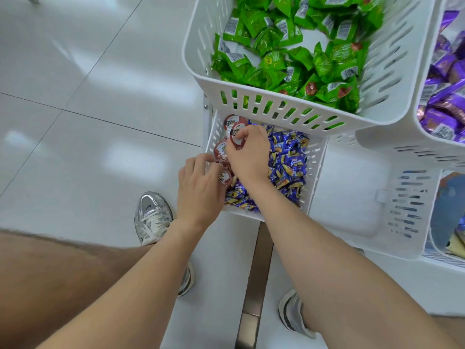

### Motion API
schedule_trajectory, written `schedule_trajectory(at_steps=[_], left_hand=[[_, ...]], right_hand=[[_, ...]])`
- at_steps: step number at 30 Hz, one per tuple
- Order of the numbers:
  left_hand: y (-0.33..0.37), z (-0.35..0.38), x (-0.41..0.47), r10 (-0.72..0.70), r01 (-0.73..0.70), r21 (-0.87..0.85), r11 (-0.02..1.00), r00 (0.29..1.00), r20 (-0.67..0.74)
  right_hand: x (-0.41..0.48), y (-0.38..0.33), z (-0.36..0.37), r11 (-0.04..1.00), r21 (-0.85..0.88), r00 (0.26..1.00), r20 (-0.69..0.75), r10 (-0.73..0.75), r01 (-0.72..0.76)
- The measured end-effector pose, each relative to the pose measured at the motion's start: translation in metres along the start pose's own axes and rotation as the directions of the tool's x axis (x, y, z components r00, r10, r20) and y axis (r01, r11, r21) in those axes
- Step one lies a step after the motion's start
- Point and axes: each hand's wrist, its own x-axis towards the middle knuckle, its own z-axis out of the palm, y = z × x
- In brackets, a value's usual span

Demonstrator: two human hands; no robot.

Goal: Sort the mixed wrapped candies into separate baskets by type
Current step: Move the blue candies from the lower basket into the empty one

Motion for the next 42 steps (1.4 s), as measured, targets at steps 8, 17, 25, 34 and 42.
schedule_trajectory(at_steps=[8, 17, 25, 34, 42], left_hand=[[-0.001, 0.010, -0.006, 0.047, -0.046, -0.031, 0.998, 0.999, 0.026], [0.026, 0.017, -0.003, 0.064, -0.033, -0.161, 0.986, 0.980, 0.190], [0.067, 0.043, 0.005, 0.076, -0.052, -0.109, 0.993, 0.970, 0.231], [0.076, 0.051, 0.023, -0.057, 0.040, 0.075, 0.996, 0.970, 0.238], [0.071, 0.050, 0.023, -0.042, 0.062, -0.064, 0.996, 0.961, 0.273]], right_hand=[[0.017, 0.005, -0.010, 0.989, -0.127, 0.941, 0.336, -0.027, 0.074], [0.000, 0.027, -0.101, 0.983, -0.181, 0.970, 0.241, 0.007, 0.038], [-0.036, 0.056, -0.117, 0.846, -0.444, 0.888, 0.455, -0.071, 0.295], [-0.025, 0.095, -0.135, 0.637, -0.669, 0.924, 0.279, -0.262, 0.383], [-0.033, 0.108, -0.148, 0.641, -0.576, 0.854, 0.234, -0.465, 0.507]])
